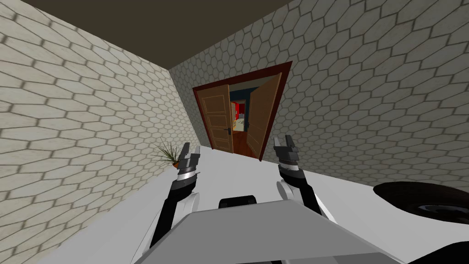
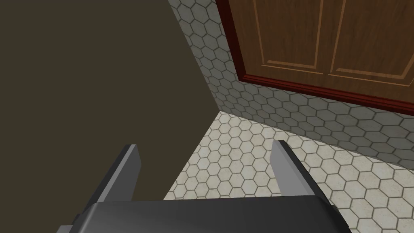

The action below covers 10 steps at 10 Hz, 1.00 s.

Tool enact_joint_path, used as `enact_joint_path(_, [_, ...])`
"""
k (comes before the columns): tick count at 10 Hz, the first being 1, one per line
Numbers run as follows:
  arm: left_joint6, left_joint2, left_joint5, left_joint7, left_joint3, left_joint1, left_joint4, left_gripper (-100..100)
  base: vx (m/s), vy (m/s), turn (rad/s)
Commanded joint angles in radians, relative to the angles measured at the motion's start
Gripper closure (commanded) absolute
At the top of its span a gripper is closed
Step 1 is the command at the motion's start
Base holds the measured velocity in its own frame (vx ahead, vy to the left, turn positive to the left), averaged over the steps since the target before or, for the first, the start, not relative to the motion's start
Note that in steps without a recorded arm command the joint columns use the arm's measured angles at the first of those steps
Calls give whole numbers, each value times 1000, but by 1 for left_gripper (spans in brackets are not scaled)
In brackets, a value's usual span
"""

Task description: Push the door open

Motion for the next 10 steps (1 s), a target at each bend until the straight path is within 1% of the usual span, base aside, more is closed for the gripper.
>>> enact_joint_path(1, [0, 6, 1, 0, 0, -17, 28, -100, 121, -56, -36])
enact_joint_path(3, [-1, 15, 4, 0, -1, -49, 78, -100, 97, 40, -32])
enact_joint_path(4, [-1, 18, 5, 0, -1, -58, 93, -100, 87, 58, -28])
enact_joint_path(5, [-1, 23, 7, 0, -2, -81, 130, -100, 106, 61, -39])
enact_joint_path(6, [-1, 26, 8, 0, -2, -92, 148, -100, 114, 56, -36])
enact_joint_path(7, [-2, 31, 10, 0, -2, -117, 188, -100, 115, 35, -53])
enact_joint_path(10, [-2, 40, 13, 0, -3, -160, 258, -100, 109, 28, -30])
